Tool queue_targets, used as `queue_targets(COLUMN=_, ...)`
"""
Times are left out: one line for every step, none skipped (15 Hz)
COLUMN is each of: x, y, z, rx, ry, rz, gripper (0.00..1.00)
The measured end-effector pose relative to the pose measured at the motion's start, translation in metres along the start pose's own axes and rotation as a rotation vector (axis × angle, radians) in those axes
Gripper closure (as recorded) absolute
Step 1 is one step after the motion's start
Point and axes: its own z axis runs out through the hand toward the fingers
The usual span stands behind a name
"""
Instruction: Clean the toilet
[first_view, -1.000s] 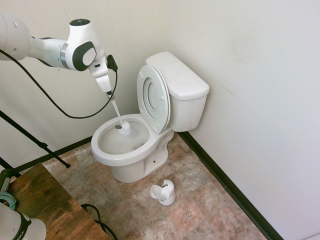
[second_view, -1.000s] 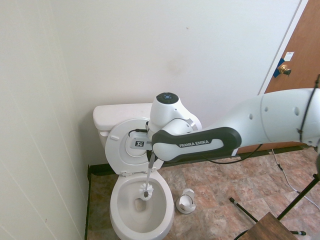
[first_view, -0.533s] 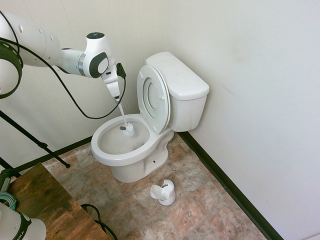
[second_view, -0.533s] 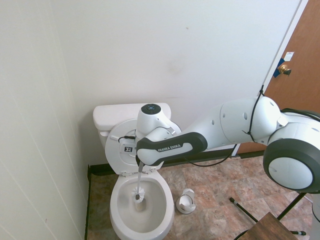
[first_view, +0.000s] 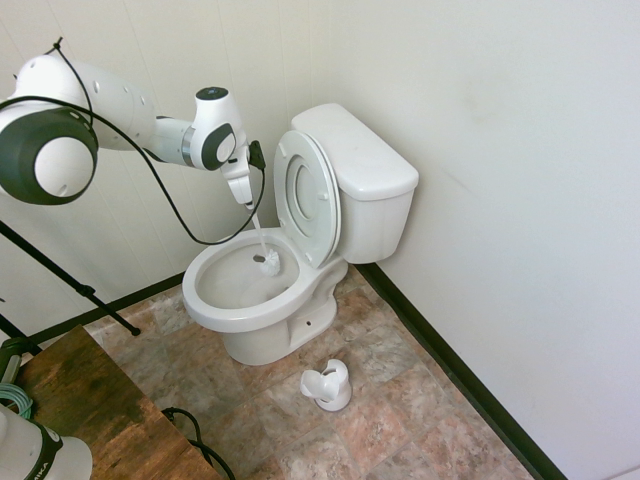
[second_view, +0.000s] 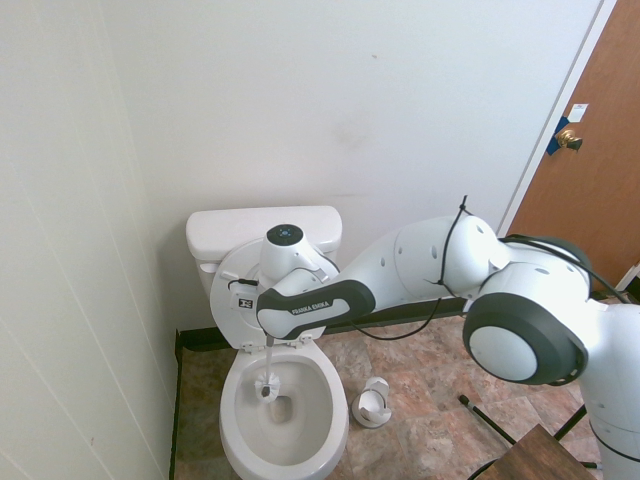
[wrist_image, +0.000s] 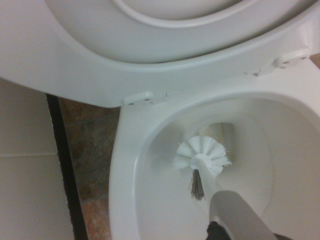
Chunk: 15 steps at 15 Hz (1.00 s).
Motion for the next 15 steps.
queue_targets(x=0.001, y=-0.005, z=0.009, rx=0.0, ry=0.002, rz=0.012, gripper=1.0)
queue_targets(x=0.002, y=-0.009, z=0.016, rx=0.001, ry=0.003, rz=0.023, gripper=1.0)
queue_targets(x=0.003, y=-0.013, z=0.022, rx=0.002, ry=0.003, rz=0.034, gripper=1.0)
queue_targets(x=0.004, y=-0.018, z=0.027, rx=0.001, ry=0.001, rz=0.041, gripper=1.0)
queue_targets(x=0.003, y=-0.022, z=0.03, rx=-0.001, ry=0.001, rz=0.042, gripper=1.0)
queue_targets(x=-0.001, y=-0.025, z=0.032, rx=-0.006, ry=0.001, rz=0.038, gripper=1.0)
queue_targets(x=-0.008, y=-0.026, z=0.033, rx=-0.009, ry=0.001, rz=0.03, gripper=1.0)
queue_targets(x=-0.015, y=-0.026, z=0.033, rx=-0.011, ry=0.0, rz=0.022, gripper=1.0)
queue_targets(x=-0.023, y=-0.026, z=0.032, rx=-0.012, ry=-0.002, rz=0.014, gripper=1.0)
queue_targets(x=-0.03, y=-0.025, z=0.033, rx=-0.014, ry=-0.003, rz=0.005, gripper=1.0)
queue_targets(x=-0.037, y=-0.024, z=0.033, rx=-0.015, ry=-0.005, rz=-0.004, gripper=1.0)
queue_targets(x=-0.043, y=-0.022, z=0.033, rx=-0.016, ry=-0.006, rz=-0.012, gripper=1.0)
queue_targets(x=-0.048, y=-0.02, z=0.034, rx=-0.018, ry=-0.008, rz=-0.019, gripper=1.0)
queue_targets(x=-0.054, y=-0.017, z=0.035, rx=-0.025, ry=-0.009, rz=-0.027, gripper=1.0)
queue_targets(x=-0.059, y=-0.012, z=0.038, rx=-0.032, ry=-0.011, rz=-0.036, gripper=1.0)
